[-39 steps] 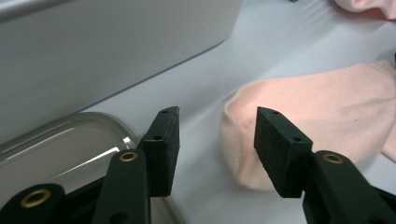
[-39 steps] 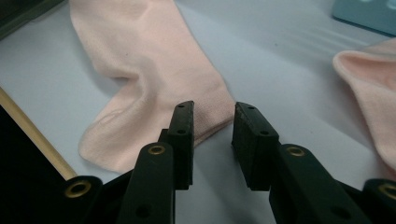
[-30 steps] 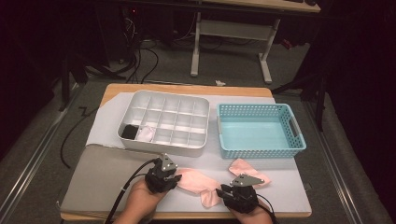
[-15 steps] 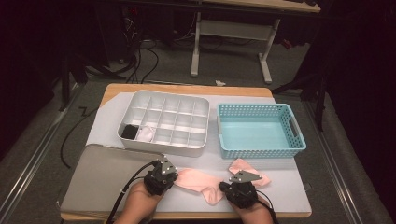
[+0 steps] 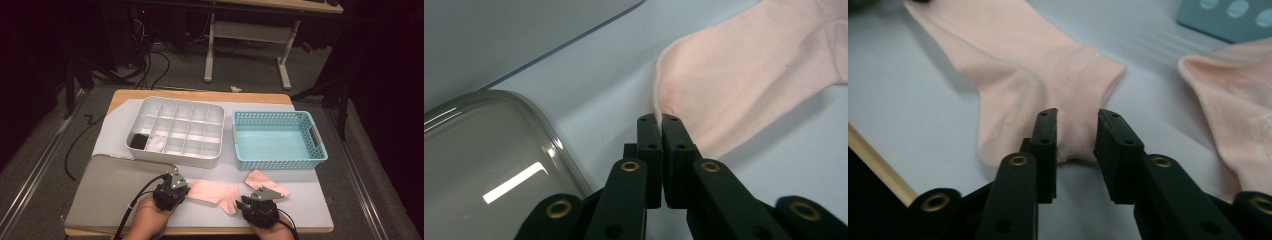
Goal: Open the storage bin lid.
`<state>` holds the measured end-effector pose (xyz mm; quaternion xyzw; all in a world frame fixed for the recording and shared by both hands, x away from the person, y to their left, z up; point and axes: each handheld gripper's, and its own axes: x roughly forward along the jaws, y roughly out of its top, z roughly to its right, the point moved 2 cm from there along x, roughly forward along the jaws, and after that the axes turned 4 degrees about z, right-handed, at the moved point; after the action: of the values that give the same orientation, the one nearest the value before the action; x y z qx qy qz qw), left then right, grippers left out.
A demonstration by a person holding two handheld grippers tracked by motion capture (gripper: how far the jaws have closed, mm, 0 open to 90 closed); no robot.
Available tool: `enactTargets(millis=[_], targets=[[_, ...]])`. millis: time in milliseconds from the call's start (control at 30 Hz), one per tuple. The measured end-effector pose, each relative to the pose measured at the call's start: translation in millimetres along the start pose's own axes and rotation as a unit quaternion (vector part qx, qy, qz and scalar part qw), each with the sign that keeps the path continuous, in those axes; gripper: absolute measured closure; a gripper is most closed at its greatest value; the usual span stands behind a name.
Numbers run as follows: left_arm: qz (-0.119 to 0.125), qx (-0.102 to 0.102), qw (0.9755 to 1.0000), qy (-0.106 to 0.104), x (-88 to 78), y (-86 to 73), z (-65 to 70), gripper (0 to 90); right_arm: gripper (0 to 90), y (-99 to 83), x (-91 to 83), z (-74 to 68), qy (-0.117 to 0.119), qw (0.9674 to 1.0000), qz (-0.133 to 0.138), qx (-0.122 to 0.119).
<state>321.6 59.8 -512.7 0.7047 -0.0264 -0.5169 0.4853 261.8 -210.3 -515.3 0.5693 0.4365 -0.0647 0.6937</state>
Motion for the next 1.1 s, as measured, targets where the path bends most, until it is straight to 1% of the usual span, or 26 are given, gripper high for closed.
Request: enactTargets(millis=[33, 67, 100, 200, 267, 333, 433, 500, 567, 633, 667, 733, 833, 900, 933, 1000, 1067, 1100], targets=[[-0.001, 0.001, 1.0, -0.001, -0.4, -0.1, 0.4, 87.7, 81.5, -0.9, -0.4, 0.4, -0.003, 1.0, 0.004, -0.001], [-0.002, 0.002, 1.0, -0.002, -0.7, -0.1, 0.9, 87.8, 83.4, -0.4, -1.0, 1.8, 0.001, 1.0, 0.002, 0.002], [-0.002, 0.002, 1.0, -0.004, -1.0, -0.1, 1.8, 87.7, 84.0, 0.4, -0.9, 3.5, 0.002, 1.0, 0.001, 0.002], [-0.002, 0.004, 0.9999, -0.014, -1.8, -0.1, 5.7, 87.6, 84.4, 1.9, -1.4, 9.6, -0.01, 1.0, -0.002, -0.001], [0.0, 0.01, 0.9996, -0.025, -2.0, 0.0, 12.1, 87.4, 84.4, 2.5, -3.6, 16.6, -0.014, 0.9999, -0.002, 0.003], [0.001, 0.015, 0.9993, -0.034, -1.8, -0.2, 18.2, 86.8, 84.3, 2.4, -8.0, 23.3, -0.027, 0.9996, 0.001, 0.007], [0.001, 0.016, 0.999, -0.041, -0.8, -1.1, 26.3, 85.8, 84.1, 1.1, -13.7, 30.9, -0.04, 0.9991, 0.003, 0.013], [0.003, 0.018, 0.9992, -0.036, -0.7, -1.7, 28.1, 85.7, 83.6, -0.8, -13.8, 33.4, -0.041, 0.999, -0.001, 0.017], [0.003, 0.016, 0.9993, -0.035, -1.2, -1.8, 27.5, 84.1, 82.1, -2.4, -11.7, 33.9, -0.036, 0.9991, -0.005, 0.022], [0.005, 0.014, 0.9994, -0.032, -1.9, -1.9, 27.0, 80.4, 79.1, -1.9, -12.1, 33.8, -0.031, 0.9992, 0.001, 0.025], [0.008, 0.014, 0.9995, -0.028, -2.2, -1.8, 26.7, 77.6, 78.4, -0.8, -13.7, 34.6, -0.033, 0.9991, 0.006, 0.026], [0.015, 0.01, 0.9996, -0.021, -2.7, -1.4, 25.5, 69.7, 77.9, 1.9, -18.1, 38.7, -0.042, 0.9985, 0.016, 0.032], [0.025, 0.005, 0.9996, -0.012, -4.6, -1.2, 22.4, 60.7, 77.0, 4.0, -25.5, 50.8, -0.061, 0.9971, 0.024, 0.04], [0.031, 0.0, 0.9995, -0.011, -6.9, -1.5, 20.0, 58.1, 76.7, 3.8, -31.0, 60.8, -0.079, 0.9954, 0.028, 0.046], [0.036, -0.003, 0.9993, -0.008, -8.5, -1.6, 18.8, 56.6, 76.5, 3.5, -33.6, 66.0, -0.084, 0.9947, 0.029, 0.051], [0.045, -0.012, 0.9989, -0.008, -12.3, -2.1, 15.6, 55.4, 76.0, 3.0, -37.9, 74.1, -0.089, 0.9934, 0.032, 0.064], [0.053, -0.021, 0.9984, -0.006, -16.6, -2.6, 12.3, 54.3, 74.7, 3.4, -39.4, 77.5, -0.092, 0.9928, 0.035, 0.068], [0.056, -0.024, 0.9981, -0.005, -18.7, -2.9, 10.7, 54.2, 74.5, 4.1, -39.4, 77.9, -0.09, 0.9927, 0.037, 0.071]])
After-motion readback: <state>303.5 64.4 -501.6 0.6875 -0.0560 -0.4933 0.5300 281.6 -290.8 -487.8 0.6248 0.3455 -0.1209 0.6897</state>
